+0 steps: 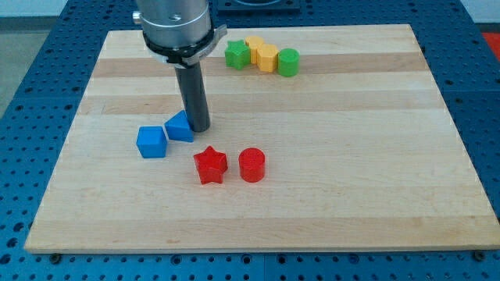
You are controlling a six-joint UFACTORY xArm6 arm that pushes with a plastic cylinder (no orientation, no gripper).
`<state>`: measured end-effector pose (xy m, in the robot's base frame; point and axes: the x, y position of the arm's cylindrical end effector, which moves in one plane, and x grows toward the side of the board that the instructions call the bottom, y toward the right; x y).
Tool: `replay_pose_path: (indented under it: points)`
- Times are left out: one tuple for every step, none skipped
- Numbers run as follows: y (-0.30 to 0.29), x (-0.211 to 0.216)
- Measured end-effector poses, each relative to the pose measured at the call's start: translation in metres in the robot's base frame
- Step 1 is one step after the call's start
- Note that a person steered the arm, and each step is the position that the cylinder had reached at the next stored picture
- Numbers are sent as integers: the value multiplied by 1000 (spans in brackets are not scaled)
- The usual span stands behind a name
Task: Push the red star into the red circle
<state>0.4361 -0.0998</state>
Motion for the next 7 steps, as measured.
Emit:
replay_pose_path:
  points:
    - [-14,3]
    - [-30,5]
    - [-27,11]
    - [-9,44]
    - [-4,62]
    - [-3,73]
    - [36,73]
